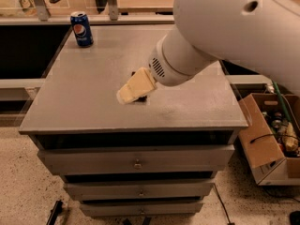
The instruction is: Move rxbar chocolate near pepsi can
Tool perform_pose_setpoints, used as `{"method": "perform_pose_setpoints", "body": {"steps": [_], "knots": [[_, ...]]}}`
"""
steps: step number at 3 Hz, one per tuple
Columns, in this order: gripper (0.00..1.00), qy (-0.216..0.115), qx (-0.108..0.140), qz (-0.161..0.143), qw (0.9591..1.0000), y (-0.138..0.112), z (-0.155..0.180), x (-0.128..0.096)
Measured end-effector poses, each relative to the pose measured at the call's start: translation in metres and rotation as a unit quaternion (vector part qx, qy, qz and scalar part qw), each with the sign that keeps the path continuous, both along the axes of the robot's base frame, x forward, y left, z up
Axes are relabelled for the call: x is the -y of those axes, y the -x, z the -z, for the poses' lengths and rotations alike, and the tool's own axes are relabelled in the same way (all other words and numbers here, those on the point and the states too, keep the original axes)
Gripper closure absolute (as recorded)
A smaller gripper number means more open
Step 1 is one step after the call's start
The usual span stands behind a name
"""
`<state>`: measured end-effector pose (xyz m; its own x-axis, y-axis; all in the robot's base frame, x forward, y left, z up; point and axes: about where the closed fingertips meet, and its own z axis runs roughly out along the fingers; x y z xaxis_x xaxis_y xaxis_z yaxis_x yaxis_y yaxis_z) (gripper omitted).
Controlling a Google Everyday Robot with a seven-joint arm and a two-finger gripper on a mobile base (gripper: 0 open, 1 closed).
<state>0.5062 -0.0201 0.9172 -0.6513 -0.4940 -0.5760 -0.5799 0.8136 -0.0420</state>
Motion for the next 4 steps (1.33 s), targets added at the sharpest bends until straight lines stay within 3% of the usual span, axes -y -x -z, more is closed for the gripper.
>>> {"method": "perform_pose_setpoints", "body": {"steps": [1,2,4], "knots": [[0.00,-0.042,-0.027,0.047,0.9976,-0.008,0.011,-0.023],[0.00,-0.060,-0.050,0.090,0.9929,-0.015,0.021,-0.044],[0.00,-0.037,-0.060,0.156,0.9852,-0.030,0.034,-0.061]]}}
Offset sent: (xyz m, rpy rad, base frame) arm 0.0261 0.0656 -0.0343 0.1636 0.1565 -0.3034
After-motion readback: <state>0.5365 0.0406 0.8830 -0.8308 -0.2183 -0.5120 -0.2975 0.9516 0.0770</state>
